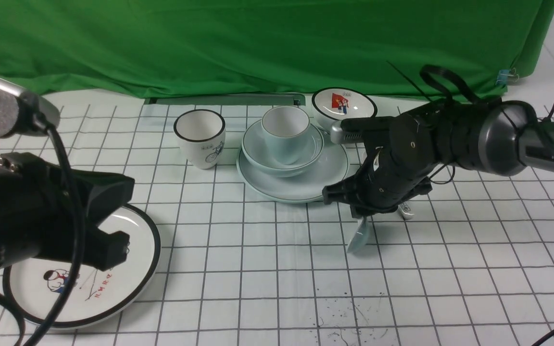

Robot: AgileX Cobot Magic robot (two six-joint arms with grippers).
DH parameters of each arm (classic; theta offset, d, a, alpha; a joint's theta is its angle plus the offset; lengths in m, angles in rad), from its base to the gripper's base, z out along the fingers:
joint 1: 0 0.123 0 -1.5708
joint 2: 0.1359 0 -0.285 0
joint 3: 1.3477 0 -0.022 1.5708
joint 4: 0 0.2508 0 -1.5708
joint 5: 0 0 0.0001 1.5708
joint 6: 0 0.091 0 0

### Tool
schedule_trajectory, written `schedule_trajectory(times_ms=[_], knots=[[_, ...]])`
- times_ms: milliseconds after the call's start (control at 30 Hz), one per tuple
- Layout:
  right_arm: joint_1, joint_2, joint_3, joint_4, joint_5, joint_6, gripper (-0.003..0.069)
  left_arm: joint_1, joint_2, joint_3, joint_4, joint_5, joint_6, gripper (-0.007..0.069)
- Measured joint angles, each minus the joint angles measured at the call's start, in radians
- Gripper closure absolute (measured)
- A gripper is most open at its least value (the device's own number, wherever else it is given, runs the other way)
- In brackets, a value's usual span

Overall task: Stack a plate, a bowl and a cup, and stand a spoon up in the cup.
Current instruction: Use the right arm to grab a blue soup spoon, then use the right arm to put the blue soup spoon into the blue teacup in the middle

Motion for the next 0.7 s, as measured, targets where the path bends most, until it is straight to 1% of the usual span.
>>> schedule_trajectory(times_ms=[267, 367, 433, 467, 500, 533, 600, 633, 667, 700], knots=[[0.001, -0.04, -0.005, -0.001, 0.078, -0.174, 0.057, 0.0, 0.0, 0.001, 0.0, -0.009, 0.0, 0.0656], [0.004, -0.094, -0.003, -0.003, 0.026, -0.223, 0.0571, 0.0, 0.0, 0.001, 0.001, -0.017, 0.0, 0.0656], [0.016, -0.159, -0.003, -0.003, -0.156, -0.27, 0.0571, 0.0, 0.0, 0.001, 0.002, -0.032, 0.0, 0.0656], [0.022, -0.178, -0.004, -0.003, -0.291, -0.282, 0.0571, 0.0, 0.0, 0.001, 0.002, -0.042, 0.0, 0.0656], [0.027, -0.183, -0.005, -0.003, -0.392, -0.288, 0.0571, 0.0, 0.0, 0.001, 0.002, -0.046, 0.0, 0.0656], [0.029, -0.183, -0.006, -0.003, -0.444, -0.291, 0.0571, 0.0, 0.0, 0.001, 0.002, -0.048, 0.0, 0.0656], [0.039, -0.149, -0.006, -0.003, -0.797, -0.305, 0.0571, 0.0, 0.0, 0.001, 0.003, -0.051, 0.0, 0.0656], [0.039, -0.129, -0.007, -0.004, -0.881, -0.309, 0.0571, 0.0, 0.0, 0.001, 0.004, -0.051, 0.0, 0.0656], [0.039, -0.124, -0.007, -0.004, -0.899, -0.309, 0.0571, 0.0, 0.0, 0.001, 0.004, -0.051, 0.0, 0.0656], [0.04, -0.069, -0.013, -0.005, -1.021, -0.315, 0.0571, 0.0, 0.0, 0.001, 0.007, -0.051, 0.002, 0.0656]])
